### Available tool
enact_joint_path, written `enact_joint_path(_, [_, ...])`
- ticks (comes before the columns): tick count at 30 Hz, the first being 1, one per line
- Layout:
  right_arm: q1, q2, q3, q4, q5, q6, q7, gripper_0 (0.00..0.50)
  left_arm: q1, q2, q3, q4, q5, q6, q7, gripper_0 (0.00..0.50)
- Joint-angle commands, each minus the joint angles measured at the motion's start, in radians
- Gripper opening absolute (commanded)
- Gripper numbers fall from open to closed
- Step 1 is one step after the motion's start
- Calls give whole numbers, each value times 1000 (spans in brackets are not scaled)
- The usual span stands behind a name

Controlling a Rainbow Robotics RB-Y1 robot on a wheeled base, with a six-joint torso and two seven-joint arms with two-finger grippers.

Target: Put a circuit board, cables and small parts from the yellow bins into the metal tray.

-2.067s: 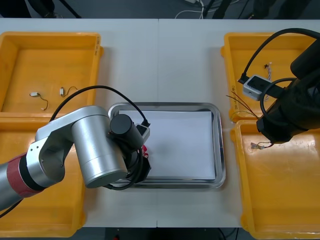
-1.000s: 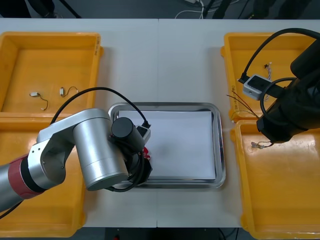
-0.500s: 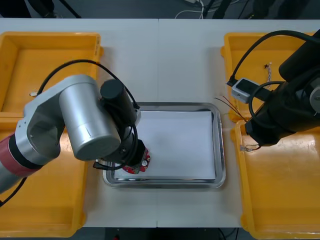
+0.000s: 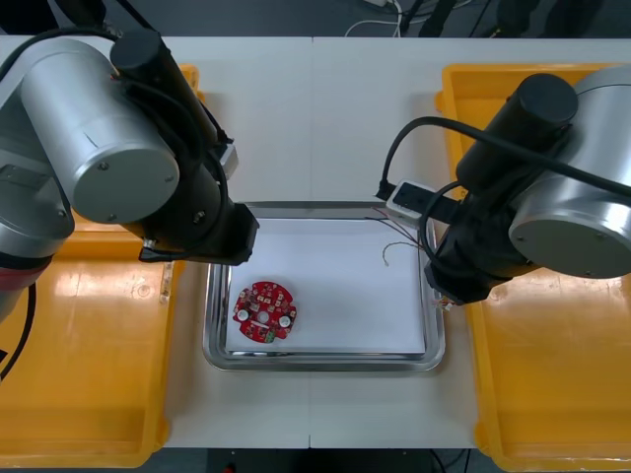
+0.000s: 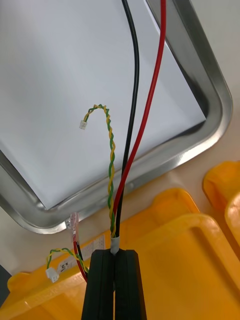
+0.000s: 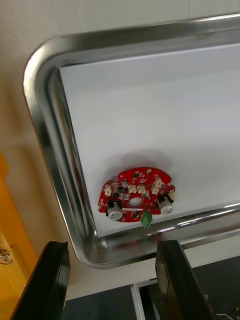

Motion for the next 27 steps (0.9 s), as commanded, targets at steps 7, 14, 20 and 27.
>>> enact_joint_path(7, [-88, 78, 149, 3, 93, -23, 132, 0, -46, 11, 164, 105, 6, 8, -249, 500])
enact_joint_path(14, [-87, 104, 153, 31, 108, -23, 307, 0, -59, 16, 239, 194, -35, 8, -358, 500])
enact_joint_path(20, [-87, 112, 187, 43, 137, -23, 438, 0, -79, 24, 276, 266, -78, 8, -435, 500])
enact_joint_path(27, [-82, 119, 236, 63, 177, -48, 519, 0, -82, 66, 339, 301, -103, 8, -497, 500])
